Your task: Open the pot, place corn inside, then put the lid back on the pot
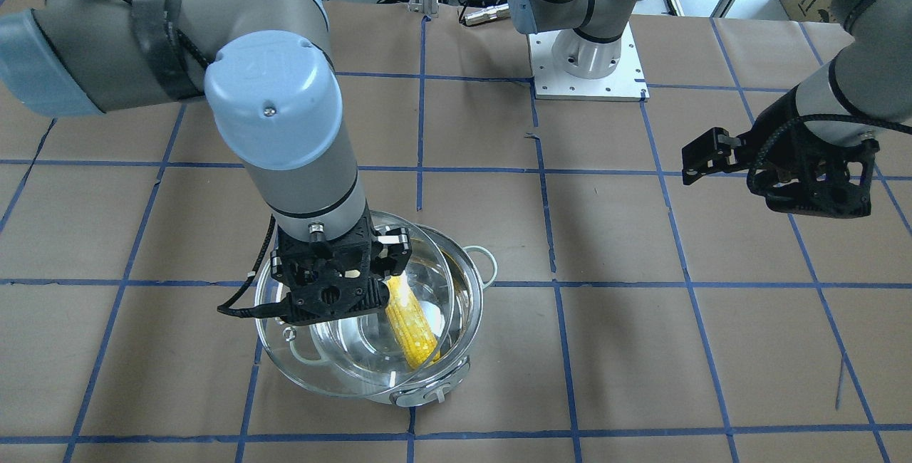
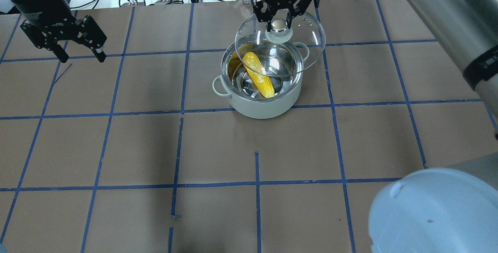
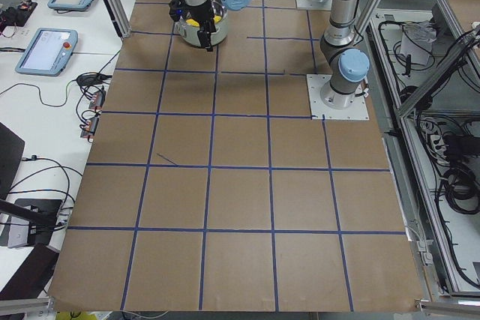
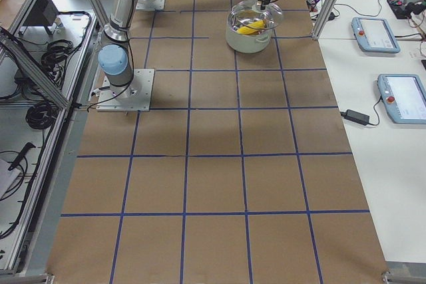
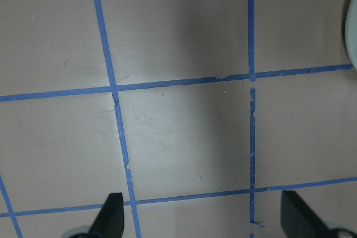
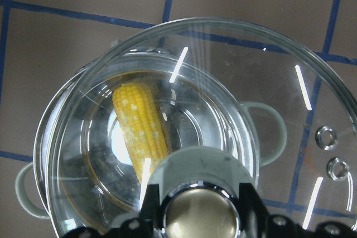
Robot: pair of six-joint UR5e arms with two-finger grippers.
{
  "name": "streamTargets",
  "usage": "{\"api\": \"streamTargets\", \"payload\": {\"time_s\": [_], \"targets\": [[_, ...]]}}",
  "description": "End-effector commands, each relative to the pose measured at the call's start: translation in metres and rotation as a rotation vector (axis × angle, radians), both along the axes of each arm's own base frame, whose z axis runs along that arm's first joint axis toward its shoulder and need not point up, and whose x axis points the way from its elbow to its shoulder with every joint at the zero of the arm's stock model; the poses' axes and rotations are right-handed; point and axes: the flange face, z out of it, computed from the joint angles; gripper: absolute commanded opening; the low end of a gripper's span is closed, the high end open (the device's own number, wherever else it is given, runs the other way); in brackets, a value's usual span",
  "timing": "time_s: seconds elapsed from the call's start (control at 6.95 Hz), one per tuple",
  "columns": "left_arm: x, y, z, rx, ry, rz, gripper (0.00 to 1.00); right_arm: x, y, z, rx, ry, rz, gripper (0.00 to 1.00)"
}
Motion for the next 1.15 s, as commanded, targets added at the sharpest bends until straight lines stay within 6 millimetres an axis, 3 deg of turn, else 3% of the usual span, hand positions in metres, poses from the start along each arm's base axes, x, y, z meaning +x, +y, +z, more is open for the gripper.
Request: {"api": "streamTargets", "payload": {"time_s": [0.0,0.29,0.86,1.01], "targets": [[-0.004,0.024,-0.018,-0.04,-0.012,0.008,1.0,0.011,0.007,-0.026,0.021,0.004,0.004,0.19],[-0.013,0.04,-0.035,-0.125,-0.041,0.084,1.0,0.012,0.01,-0.047,0.029,-0.003,0.009,0.19],[-0.071,0.044,-0.043,-0.12,-0.055,0.185,1.0,0.029,0.018,-0.048,0.024,-0.012,0.031,0.18],[-0.072,0.041,-0.042,-0.124,-0.055,0.194,1.0,0.031,0.02,-0.051,0.029,-0.011,0.034,0.18]]}}
